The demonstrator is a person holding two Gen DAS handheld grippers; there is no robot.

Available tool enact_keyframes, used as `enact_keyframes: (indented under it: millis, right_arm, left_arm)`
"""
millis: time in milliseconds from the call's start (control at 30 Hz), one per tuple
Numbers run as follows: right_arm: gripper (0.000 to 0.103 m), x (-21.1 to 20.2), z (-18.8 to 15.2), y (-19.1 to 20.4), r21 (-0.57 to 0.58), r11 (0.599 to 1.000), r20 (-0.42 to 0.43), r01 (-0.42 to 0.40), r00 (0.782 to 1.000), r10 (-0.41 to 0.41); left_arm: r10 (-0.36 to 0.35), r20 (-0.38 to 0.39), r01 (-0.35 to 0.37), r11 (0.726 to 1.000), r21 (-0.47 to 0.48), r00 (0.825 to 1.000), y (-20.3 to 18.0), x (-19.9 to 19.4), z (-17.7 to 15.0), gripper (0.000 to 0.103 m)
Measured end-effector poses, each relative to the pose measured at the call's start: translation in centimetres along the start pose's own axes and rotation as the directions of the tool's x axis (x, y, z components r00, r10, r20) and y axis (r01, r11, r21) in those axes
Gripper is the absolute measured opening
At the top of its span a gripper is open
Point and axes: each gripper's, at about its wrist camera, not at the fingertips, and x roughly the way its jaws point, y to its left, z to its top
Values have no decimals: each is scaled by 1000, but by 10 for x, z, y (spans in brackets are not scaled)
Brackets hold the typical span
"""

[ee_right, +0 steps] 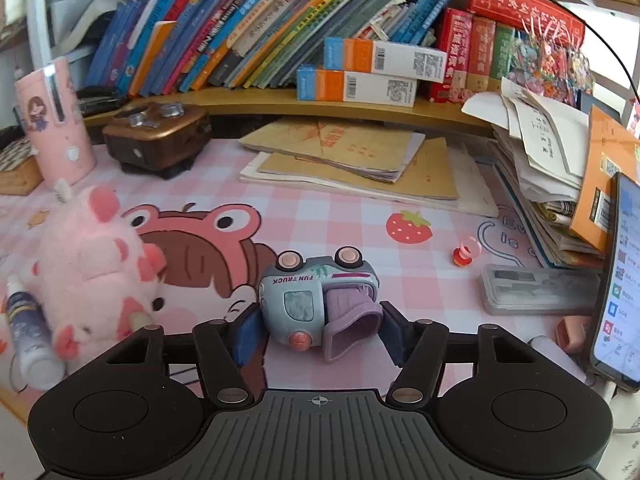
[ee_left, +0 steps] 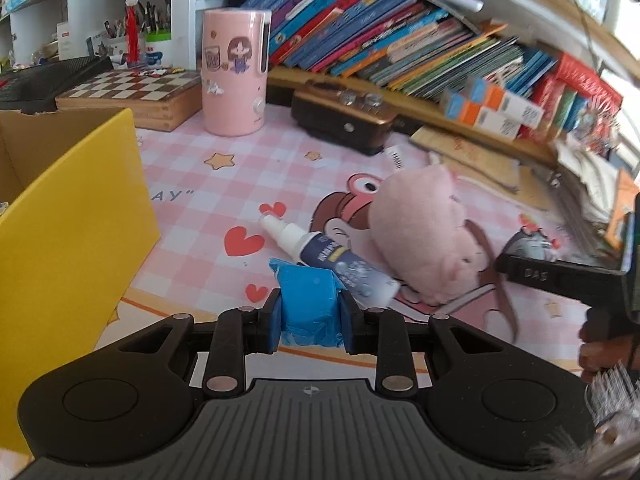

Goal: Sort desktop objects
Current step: 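Close the left tool on the blue block while the right tool grasps the grey toy truck, then lift and carry the blue block and toy truck with both tools toward the yellow box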

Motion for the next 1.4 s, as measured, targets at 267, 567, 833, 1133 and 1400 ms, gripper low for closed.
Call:
enact_keyframes:
  millis: [267,567,833,1133,1400]
  right_arm:
    - [62,-42,-8,0,-10,999,-2,-41,999,41]
    - [62,-116,-47,0,30,990,-71,-139,988,141]
    - [62,-162,-62,11,8,983,-71,-184,980,184]
    - [62,-216,-73,37,-39,978,-28,-206,978,205]
    - [62,-250,-96,65,-4,986,-15,-166,986,166]
  left_arm:
    - [-58,7,58,998,-31,998,-2,-38,-10,26]
    - [-67,-9,67,998,-7,998,5,-88,-27,26]
    - [-92,11,92,996,-13,996,18,-128,-45,25]
    - [-177,30,177,984,-13,984,41,-161,-58,25]
    - [-234,22,233,972,41,972,66,-182,-73,25]
